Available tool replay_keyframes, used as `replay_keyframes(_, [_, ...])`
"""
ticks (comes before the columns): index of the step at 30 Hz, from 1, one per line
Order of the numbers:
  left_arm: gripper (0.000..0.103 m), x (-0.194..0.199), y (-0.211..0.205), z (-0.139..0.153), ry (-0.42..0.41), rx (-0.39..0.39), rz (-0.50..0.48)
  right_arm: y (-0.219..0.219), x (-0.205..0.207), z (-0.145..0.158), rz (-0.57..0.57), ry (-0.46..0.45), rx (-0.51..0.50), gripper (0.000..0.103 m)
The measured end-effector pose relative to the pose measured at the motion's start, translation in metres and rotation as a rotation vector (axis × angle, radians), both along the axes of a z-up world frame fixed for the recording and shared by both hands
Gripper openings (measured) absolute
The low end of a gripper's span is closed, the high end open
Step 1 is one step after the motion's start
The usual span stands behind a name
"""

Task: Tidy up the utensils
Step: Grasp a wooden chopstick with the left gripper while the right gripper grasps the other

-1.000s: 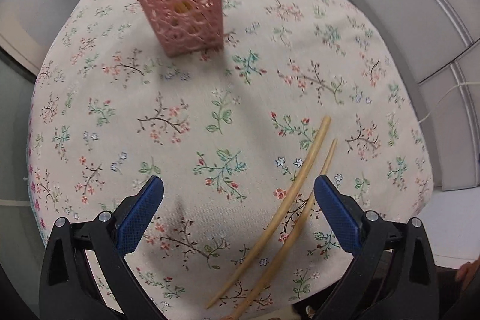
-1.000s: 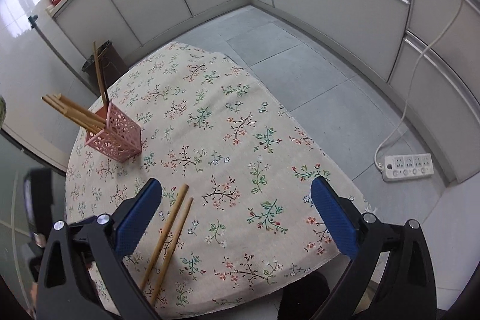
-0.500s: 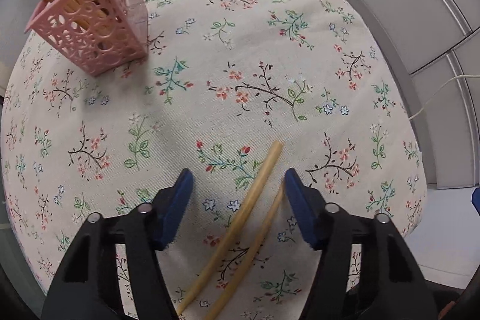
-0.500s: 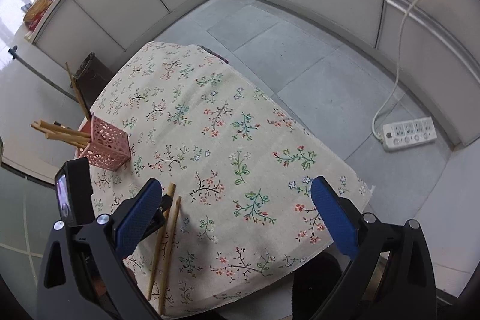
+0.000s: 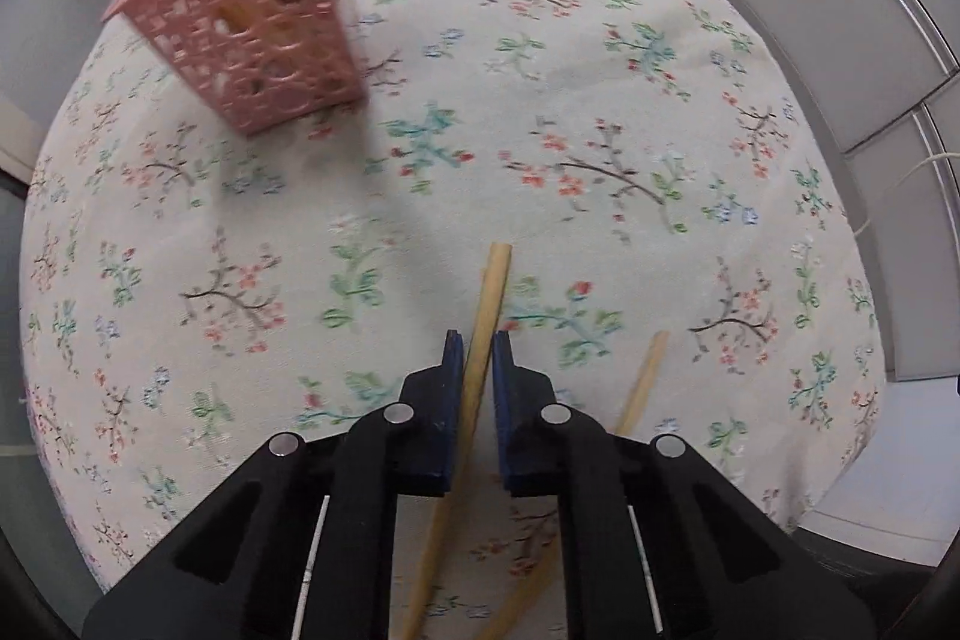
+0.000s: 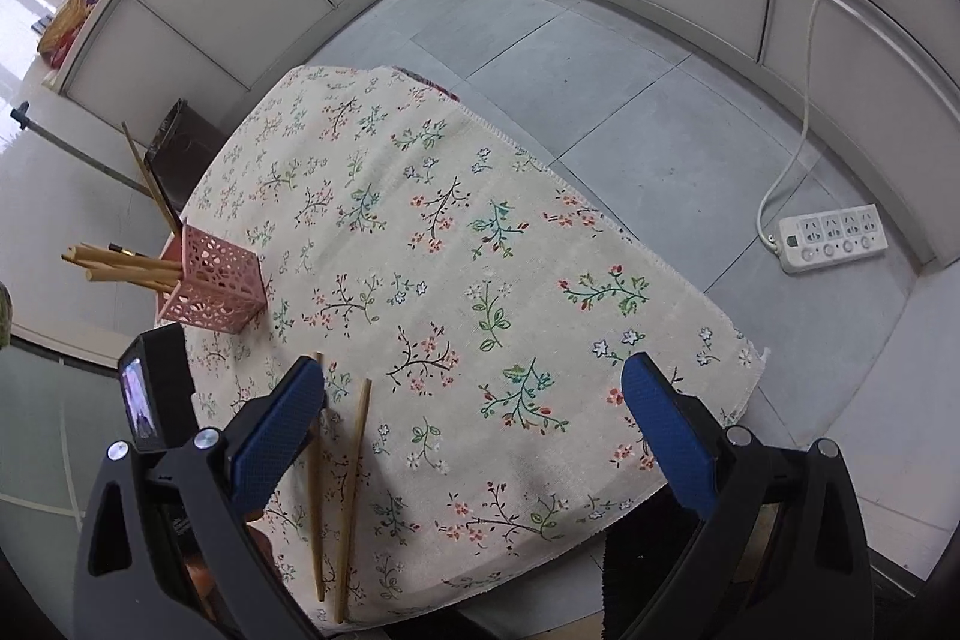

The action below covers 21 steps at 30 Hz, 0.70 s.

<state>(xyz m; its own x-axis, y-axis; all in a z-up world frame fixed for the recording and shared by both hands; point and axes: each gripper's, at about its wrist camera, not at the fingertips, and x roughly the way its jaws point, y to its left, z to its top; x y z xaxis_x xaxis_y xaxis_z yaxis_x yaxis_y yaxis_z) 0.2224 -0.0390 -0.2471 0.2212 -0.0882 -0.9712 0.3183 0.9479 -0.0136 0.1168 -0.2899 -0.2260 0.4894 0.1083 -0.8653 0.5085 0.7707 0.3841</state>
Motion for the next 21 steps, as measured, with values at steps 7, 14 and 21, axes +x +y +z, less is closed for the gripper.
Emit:
replay_keyframes(7, [0.007,-0.009,0.056,0.021,-0.071,0.009,0.066,0.041,0.025,-0.017,0.082,0.071,-0.042,0.097])
replay_keyframes(14, [0.007,-0.025,0.076,0.074,-0.190,0.019,0.080,0.107,0.053,-0.033,0.220,0.105,-0.102,0.097])
replay_keyframes(21, [0.007,-0.029,0.081,0.106,-0.288,0.014,0.100,0.133,0.068,-0.055,0.277,0.179,-0.092,0.083])
